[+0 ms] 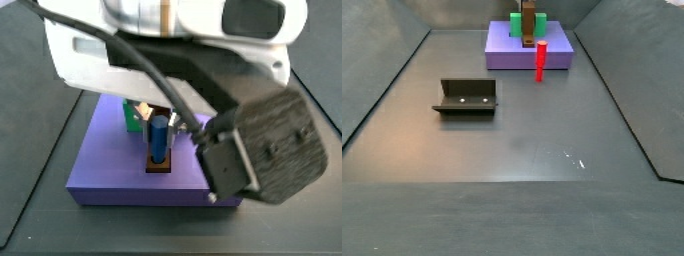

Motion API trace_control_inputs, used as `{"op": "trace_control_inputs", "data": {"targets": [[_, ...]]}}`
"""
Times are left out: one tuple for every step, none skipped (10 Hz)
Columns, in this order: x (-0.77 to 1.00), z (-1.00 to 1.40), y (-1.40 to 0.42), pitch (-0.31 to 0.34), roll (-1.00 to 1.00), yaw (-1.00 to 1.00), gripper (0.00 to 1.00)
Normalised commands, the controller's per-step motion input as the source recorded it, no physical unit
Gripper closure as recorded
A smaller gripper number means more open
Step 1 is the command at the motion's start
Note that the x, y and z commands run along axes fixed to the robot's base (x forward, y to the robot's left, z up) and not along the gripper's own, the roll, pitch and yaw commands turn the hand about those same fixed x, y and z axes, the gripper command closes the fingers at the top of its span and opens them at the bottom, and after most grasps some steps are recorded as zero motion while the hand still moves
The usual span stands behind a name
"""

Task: Pick up the blue object. Move up. Move to above the board. Insert the blue object.
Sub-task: Insert the blue object.

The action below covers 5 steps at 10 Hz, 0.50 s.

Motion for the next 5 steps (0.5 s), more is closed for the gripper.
{"op": "trace_control_inputs", "data": {"targets": [[0.09,-0.31,-0.05,0.000,0.12,-0.14,1.00],[0.11,-0.32,-0.05,0.000,0.09,-0.15,1.00],[0.08,-0.31,0.00,0.000,0.06,-0.14,1.00],[0.03,0.00,0.00,0.000,0.00,-0.02,1.00],[0.00,0.00,0.00,0.000,0.00,0.00,1.00]]}}
